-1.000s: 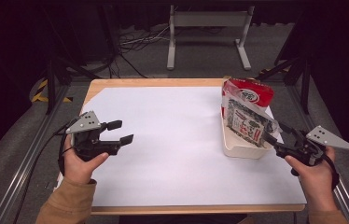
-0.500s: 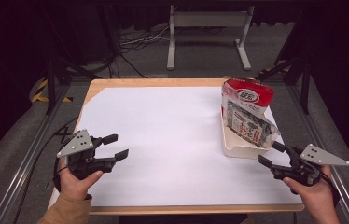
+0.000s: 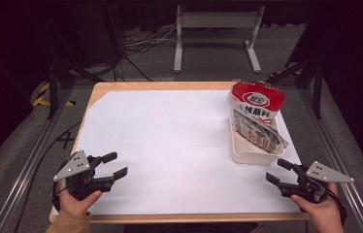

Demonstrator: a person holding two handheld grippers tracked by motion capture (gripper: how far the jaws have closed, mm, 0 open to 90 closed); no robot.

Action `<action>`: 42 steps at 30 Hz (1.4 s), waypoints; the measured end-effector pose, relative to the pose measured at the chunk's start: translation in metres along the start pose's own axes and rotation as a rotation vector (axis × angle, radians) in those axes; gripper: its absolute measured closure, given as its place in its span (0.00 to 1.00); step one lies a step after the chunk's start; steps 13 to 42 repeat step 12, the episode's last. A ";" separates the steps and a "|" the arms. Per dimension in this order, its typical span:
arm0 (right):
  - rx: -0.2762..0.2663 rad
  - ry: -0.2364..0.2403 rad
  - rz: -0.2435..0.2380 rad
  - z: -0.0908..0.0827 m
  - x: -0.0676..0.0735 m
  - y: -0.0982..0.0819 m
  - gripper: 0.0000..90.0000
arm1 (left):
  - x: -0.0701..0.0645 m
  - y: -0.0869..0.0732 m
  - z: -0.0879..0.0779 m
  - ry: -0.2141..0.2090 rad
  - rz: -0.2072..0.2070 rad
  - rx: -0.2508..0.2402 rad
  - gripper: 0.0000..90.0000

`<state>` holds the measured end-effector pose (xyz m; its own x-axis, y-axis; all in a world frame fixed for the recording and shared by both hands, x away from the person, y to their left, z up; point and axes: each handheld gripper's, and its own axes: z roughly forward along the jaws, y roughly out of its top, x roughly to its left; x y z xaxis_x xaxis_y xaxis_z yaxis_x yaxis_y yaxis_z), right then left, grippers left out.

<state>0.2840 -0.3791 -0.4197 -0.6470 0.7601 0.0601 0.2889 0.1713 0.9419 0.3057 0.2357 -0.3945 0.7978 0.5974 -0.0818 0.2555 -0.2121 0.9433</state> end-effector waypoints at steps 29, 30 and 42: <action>-0.002 0.050 -0.006 0.014 0.002 -0.005 0.30 | -0.002 -0.007 0.010 0.009 0.018 0.013 0.39; -0.002 0.050 -0.006 0.014 0.002 -0.005 0.30 | -0.002 -0.007 0.010 0.009 0.018 0.013 0.39; -0.002 0.050 -0.006 0.014 0.002 -0.005 0.30 | -0.002 -0.007 0.010 0.009 0.018 0.013 0.39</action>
